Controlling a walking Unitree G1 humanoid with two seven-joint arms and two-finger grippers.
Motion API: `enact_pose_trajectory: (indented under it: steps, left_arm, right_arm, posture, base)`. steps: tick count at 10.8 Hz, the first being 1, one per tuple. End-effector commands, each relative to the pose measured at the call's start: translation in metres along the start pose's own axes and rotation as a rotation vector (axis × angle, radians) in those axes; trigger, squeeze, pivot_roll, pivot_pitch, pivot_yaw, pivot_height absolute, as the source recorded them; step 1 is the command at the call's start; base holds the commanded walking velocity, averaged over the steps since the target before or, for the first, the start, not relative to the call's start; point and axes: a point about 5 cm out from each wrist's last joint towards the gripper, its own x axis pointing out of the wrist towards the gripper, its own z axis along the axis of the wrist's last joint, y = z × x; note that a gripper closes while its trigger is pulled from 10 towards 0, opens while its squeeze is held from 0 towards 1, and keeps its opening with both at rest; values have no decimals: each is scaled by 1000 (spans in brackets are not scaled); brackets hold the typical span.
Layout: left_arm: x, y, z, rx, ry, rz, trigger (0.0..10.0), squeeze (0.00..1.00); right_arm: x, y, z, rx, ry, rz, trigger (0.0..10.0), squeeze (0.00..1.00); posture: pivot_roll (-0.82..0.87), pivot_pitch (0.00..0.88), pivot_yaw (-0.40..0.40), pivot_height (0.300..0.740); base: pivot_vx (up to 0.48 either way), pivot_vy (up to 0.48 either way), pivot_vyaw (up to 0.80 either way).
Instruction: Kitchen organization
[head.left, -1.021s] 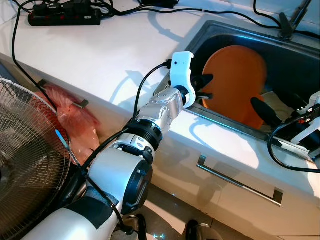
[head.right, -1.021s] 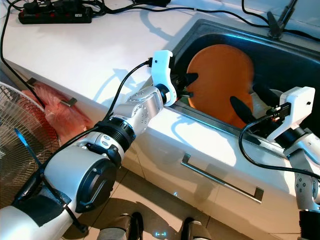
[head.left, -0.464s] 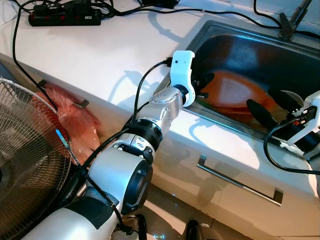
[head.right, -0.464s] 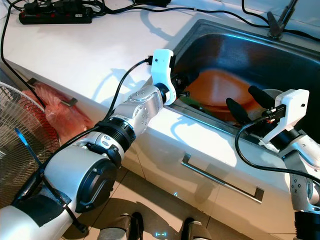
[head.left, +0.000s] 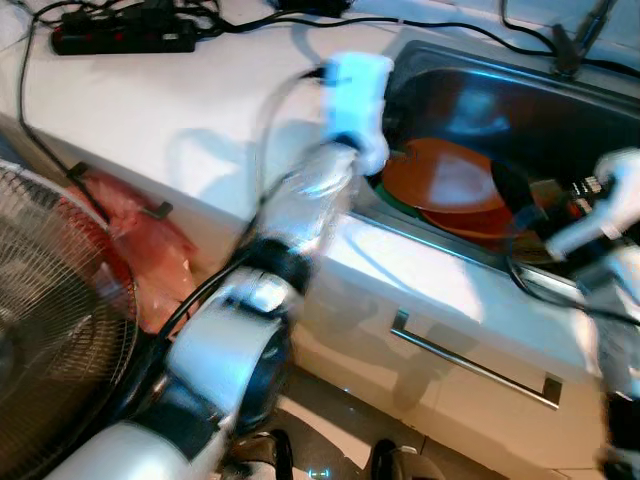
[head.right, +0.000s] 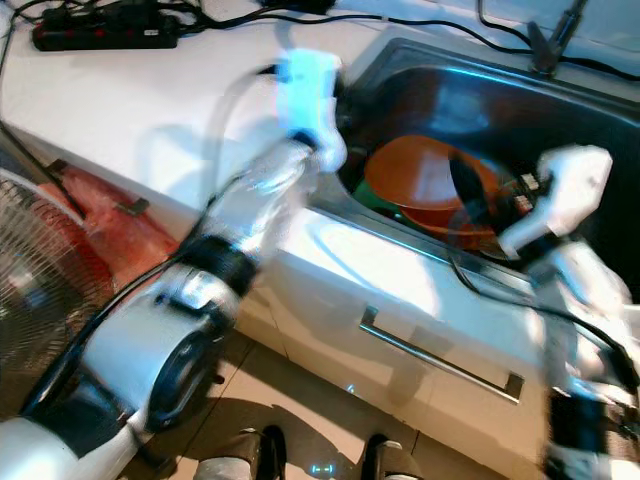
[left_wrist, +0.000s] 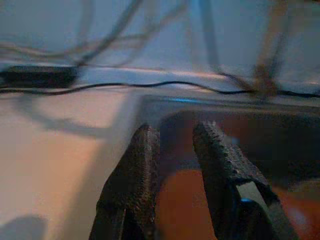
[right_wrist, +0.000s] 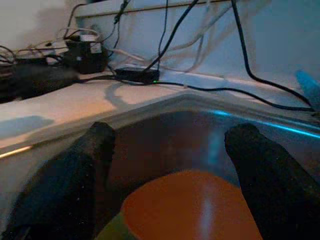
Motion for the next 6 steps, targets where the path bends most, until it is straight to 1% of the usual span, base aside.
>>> enact_pose_trajectory:
  steps: [1,2,3,4,5,6]
  left_arm:
    - [-2,6,6,33,-42,30,10000,0]
    - [-10,19,6,129,-61,83,10000,0]
    - [-20,31,4,213,-75,139,10000,0]
    - [-33,44,-1,252,-92,176,10000,0]
    - [-46,52,-1,295,-111,212,10000,0]
    - [-57,57,-2,311,-129,241,10000,0]
  right_arm:
    - [2,1,0,-15,-7,-25,10000,0]
    - [10,7,6,-21,-47,-58,10000,0]
    - [15,6,12,-52,-85,-112,10000,0]
    - [17,3,17,-87,-117,-181,10000,0]
    - [17,4,20,-94,-158,-240,10000,0]
    - [16,4,18,-102,-175,-290,10000,0]
  posture:
    - [-37,179,42,740]
    - [-29,175,40,740]
    - [-17,167,40,740]
    - [-13,162,38,740]
    - [-9,157,39,740]
    - [0,150,40,740]
  base:
    - [0,0,0]
    - [0,0,0]
    - [0,0,0]
    - [0,0,0]
    - [0,0,0]
    - [0,0,0]
